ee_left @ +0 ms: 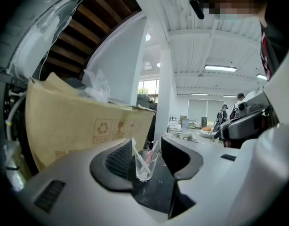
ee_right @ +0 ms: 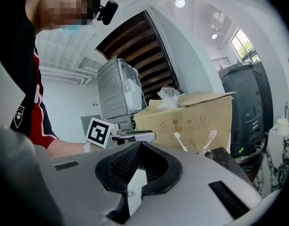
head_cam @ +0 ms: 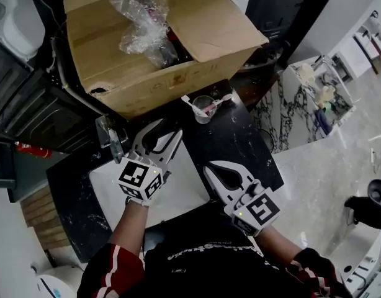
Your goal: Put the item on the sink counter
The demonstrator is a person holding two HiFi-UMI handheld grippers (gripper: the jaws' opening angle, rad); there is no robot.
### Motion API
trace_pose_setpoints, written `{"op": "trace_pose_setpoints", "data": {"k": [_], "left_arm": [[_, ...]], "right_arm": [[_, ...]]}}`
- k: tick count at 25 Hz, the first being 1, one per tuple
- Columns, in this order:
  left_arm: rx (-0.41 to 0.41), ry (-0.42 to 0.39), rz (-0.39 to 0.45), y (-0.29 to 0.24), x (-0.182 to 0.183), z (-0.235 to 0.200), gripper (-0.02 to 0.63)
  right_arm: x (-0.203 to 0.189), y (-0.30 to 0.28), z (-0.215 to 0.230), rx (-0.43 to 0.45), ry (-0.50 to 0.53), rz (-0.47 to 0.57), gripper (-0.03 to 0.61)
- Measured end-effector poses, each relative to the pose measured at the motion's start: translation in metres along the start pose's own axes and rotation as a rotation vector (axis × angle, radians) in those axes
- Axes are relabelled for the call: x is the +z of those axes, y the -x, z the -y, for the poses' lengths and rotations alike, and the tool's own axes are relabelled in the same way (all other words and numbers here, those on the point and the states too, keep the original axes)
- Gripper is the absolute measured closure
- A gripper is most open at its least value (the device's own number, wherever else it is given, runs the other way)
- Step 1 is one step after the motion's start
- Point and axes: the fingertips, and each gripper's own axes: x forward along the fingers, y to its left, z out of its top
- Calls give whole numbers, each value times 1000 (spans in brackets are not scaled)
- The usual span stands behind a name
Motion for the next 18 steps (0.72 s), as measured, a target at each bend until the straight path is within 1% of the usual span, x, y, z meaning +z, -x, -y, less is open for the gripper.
{"op": "trace_pose_setpoints", "data": {"k": [4,7,10,12,15,18], "left_arm": [[49,-70,73,50,42,0,417],[95,-106,105,87,62,-1,422],[141,-107,123,124,72,-3,430],[183,-95,139,149,77,-5,442],[244,-101,163,180,84,-9,457],[274,-101,171,209,87,-4,471]], "right_arm": [[13,-18,-30,70,30,15,541],[22,-31,-54,129,65,22,541],[32,-43,-77,179,99,31,541],[39,-50,-90,206,118,47,541],[54,-62,-110,257,154,69,541],[63,-63,-129,277,181,99,541]]}}
